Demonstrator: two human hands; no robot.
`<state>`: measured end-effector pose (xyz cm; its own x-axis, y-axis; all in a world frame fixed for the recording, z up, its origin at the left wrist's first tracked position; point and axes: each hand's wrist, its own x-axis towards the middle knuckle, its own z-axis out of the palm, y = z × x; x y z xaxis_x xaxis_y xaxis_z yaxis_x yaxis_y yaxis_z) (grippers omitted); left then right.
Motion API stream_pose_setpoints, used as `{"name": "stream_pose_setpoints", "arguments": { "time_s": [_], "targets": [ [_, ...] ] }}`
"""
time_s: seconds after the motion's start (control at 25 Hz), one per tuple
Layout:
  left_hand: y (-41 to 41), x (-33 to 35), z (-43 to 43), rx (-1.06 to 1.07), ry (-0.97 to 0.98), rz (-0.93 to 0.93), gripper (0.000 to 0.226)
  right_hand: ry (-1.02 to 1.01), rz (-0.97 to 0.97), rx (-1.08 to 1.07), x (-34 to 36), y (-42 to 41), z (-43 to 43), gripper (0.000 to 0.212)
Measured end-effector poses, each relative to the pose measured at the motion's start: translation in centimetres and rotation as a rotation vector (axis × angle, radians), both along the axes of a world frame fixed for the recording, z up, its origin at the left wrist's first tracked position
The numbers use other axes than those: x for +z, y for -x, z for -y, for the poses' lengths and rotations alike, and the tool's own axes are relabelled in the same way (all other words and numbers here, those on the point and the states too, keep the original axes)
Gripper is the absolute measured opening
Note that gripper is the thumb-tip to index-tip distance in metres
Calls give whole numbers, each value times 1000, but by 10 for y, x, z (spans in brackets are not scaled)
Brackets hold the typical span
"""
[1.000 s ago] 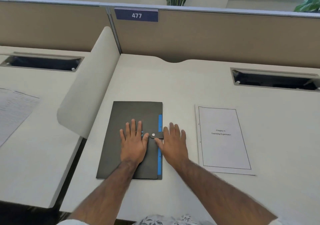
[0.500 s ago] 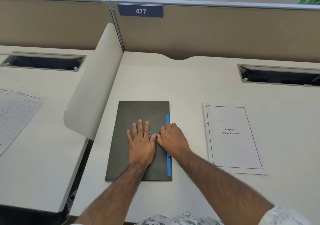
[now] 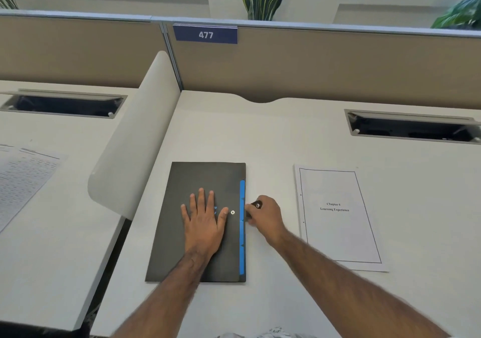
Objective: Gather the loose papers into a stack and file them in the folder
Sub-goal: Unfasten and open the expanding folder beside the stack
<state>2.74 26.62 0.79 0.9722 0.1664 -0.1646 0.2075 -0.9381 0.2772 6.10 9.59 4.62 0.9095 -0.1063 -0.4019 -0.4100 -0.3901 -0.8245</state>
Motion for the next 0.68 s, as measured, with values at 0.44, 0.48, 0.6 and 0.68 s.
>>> {"name": "stream_pose_setpoints", "arguments": {
  "time_s": [0.44,0.48,0.6,0.68],
  "targets": [
    [-18,168,60,104,950,43,50,-757,103,78,149,-10,79,16],
    [-19,174,64,119,918,65,42,-719,101,62,151,-10,87,15],
    [-19,180,73,145,700,41,29,-644,98,19,151,-6,109,13],
    [-18,181,73,145,505,12,18,-615,113,18,150,-3,121,13]
  ]
}}
